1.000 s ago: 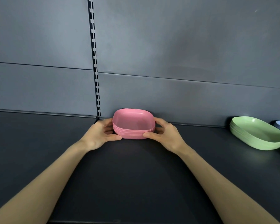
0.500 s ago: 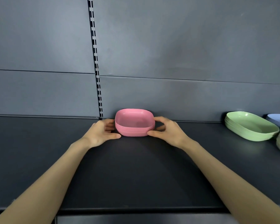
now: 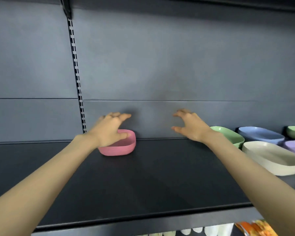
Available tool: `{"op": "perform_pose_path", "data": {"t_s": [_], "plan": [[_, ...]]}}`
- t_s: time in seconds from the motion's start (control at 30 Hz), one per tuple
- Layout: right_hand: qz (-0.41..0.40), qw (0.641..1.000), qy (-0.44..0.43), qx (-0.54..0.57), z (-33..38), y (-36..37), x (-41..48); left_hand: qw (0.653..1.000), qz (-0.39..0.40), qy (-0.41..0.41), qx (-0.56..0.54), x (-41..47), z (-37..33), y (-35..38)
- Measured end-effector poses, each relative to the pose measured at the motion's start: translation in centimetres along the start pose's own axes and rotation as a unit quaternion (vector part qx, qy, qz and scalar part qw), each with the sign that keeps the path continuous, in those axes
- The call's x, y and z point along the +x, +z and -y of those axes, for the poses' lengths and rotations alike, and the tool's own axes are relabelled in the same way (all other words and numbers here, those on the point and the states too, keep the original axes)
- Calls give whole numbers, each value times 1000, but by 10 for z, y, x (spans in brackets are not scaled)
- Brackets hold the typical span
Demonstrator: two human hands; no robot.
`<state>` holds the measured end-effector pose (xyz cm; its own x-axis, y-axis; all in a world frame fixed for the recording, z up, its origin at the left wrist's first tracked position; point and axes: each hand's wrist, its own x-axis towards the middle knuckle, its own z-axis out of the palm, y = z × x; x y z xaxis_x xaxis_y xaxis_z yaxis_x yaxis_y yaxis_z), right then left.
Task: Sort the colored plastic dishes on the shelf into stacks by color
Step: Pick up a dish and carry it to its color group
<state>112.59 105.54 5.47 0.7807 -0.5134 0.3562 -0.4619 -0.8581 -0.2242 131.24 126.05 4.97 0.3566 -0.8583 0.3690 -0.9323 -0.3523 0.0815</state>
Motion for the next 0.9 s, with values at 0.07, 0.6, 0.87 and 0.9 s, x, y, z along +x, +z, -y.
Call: {"op": "perform_pose_path", "data": {"t_s": [0.07,0.6,0.87,0.9], "plan": [[-12,1000,2,-16,-21,-20,-15,999,-23,22,30,7,-35,-7],[-9,996,22,-84,-226,-118,-166,997,-67,36,23,13,-317,40],[-1,998,33,-55,-286,-119,-179,997,-56,52,13,39,-365,64],[2,998,36,-53,-291,-116,-178,997,-51,54,13,41,-368,69]]}}
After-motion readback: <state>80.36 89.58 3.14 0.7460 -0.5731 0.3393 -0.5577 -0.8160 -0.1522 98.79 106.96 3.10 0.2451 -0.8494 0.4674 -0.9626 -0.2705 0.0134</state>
